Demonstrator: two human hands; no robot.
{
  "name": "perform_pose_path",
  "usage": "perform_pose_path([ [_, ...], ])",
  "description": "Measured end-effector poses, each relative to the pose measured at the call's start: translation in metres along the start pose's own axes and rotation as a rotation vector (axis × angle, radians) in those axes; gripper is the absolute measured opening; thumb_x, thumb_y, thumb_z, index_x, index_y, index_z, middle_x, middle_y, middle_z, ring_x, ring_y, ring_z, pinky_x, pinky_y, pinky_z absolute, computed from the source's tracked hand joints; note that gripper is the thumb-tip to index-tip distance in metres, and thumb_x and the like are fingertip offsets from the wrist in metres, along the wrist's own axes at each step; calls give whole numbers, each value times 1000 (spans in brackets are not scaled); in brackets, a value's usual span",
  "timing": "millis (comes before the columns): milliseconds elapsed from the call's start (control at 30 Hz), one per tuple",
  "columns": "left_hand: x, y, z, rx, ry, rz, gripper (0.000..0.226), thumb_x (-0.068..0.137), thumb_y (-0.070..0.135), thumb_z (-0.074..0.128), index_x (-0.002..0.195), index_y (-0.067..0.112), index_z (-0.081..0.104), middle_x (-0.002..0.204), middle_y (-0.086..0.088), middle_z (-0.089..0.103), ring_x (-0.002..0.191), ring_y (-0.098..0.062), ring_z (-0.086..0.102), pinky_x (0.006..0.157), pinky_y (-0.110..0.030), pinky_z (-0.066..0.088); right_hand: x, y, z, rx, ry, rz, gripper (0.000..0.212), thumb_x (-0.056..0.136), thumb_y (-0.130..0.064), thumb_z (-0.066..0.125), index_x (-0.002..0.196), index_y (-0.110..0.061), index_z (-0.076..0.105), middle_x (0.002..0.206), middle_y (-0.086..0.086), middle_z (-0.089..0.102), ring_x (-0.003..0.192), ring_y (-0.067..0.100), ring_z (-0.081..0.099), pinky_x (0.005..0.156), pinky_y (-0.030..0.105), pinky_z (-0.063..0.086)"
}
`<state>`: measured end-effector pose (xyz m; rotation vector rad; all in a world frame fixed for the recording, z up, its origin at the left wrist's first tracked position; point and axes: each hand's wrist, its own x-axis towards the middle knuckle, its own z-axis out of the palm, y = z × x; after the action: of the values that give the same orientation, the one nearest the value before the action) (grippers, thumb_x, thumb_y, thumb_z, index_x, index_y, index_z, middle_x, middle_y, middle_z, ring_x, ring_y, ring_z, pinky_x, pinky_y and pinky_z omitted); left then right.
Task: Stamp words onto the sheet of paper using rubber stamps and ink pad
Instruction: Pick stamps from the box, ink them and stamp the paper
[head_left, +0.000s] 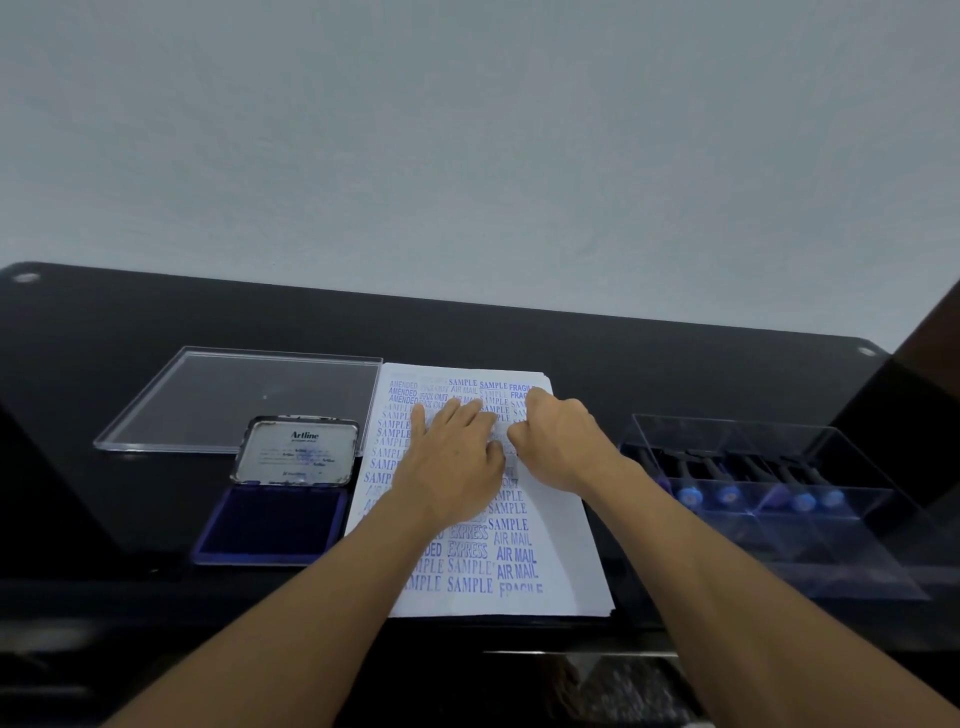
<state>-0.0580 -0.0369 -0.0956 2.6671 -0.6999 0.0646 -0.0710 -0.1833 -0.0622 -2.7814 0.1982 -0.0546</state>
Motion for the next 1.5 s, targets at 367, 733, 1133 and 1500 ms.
perform_pose_path([
  [367, 0, 0, 0, 3, -12, -1, 48, 104, 35, 27, 150, 20, 34, 162, 0, 23, 152, -19, 9, 120, -54, -3, -8, -1, 2, 22, 18, -3, 23, 97, -22, 48, 79, -19, 33, 83, 10, 56, 65, 20, 45, 55, 34, 39],
  [733, 1, -1, 2, 11, -4, 1, 48, 104, 34, 28, 149, 19, 36, 162, 0, 24, 151, -19, 11, 120, -54, -2, -8, -2, 1, 60, 11, 11, 16, 94, -27, 46, 84, -19, 37, 90, 11, 61, 75, 29, 58, 64, 44, 52],
  [1133, 3, 2, -4, -30, -47, -33, 50, 103, 33, 29, 151, 21, 33, 163, 1, 21, 151, -17, 9, 120, -53, -6, -6, -4, -45, 153, -19, 28, 21, 97, -26, 47, 80, -15, 46, 85, 5, 59, 63, 15, 49, 52, 30, 36],
  [1500, 3, 3, -26, -335, 90, -136, 42, 103, 24, 37, 145, 20, 43, 154, 4, 40, 144, -15, 30, 123, -50, 2, -15, 11, -81, 230, 94, 10, 23, 97, -26, 45, 79, -11, 46, 80, 8, 55, 65, 18, 45, 57, 33, 35],
])
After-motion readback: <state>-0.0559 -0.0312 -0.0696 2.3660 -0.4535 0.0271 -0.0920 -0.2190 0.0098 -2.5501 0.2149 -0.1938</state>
